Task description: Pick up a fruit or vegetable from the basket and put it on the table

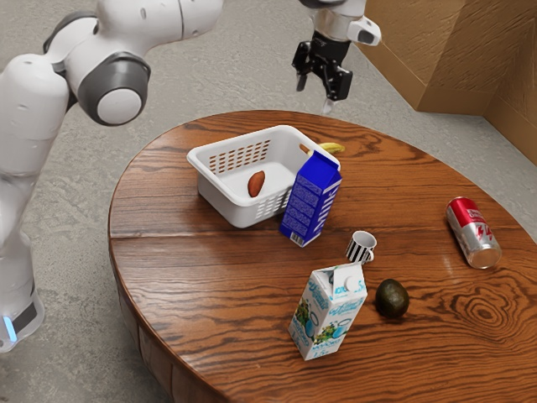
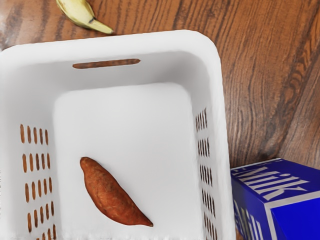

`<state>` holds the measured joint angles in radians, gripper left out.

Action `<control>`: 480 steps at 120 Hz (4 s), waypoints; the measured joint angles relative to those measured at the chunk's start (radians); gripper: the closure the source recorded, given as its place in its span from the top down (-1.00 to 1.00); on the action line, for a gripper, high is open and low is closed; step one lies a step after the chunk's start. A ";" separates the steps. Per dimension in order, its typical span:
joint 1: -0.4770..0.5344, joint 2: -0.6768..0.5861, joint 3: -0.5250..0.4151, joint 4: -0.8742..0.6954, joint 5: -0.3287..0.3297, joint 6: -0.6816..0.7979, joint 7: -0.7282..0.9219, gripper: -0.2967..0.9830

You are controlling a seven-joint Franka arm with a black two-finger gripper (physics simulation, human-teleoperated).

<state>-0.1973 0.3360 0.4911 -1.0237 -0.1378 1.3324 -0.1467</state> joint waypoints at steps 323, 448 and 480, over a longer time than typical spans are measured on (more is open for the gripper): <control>-0.023 -0.157 -0.001 -0.806 0.034 0.549 -0.950 0.54; -0.016 -0.128 -0.003 -0.870 0.094 0.676 -0.917 0.16; -0.016 -0.141 -0.004 -0.867 0.136 0.657 -0.910 -0.32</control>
<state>-0.2135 0.1953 0.4871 -1.8906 -0.0014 1.9891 -1.0568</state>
